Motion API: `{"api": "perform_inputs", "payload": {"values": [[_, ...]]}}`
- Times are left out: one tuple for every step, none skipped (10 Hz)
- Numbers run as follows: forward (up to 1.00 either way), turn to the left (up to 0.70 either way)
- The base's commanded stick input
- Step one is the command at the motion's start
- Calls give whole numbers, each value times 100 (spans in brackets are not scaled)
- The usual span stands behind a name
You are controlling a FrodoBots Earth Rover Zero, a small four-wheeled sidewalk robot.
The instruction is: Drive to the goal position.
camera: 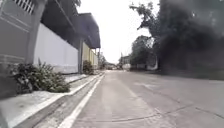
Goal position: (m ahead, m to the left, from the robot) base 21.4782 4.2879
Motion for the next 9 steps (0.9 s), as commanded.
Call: {"api": "perform_inputs", "payload": {"values": [[70, -13], [70, -29], [70, -35], [70, -35], [70, -29], [70, -12], [70, -2], [70, 0], [70, 0]]}}
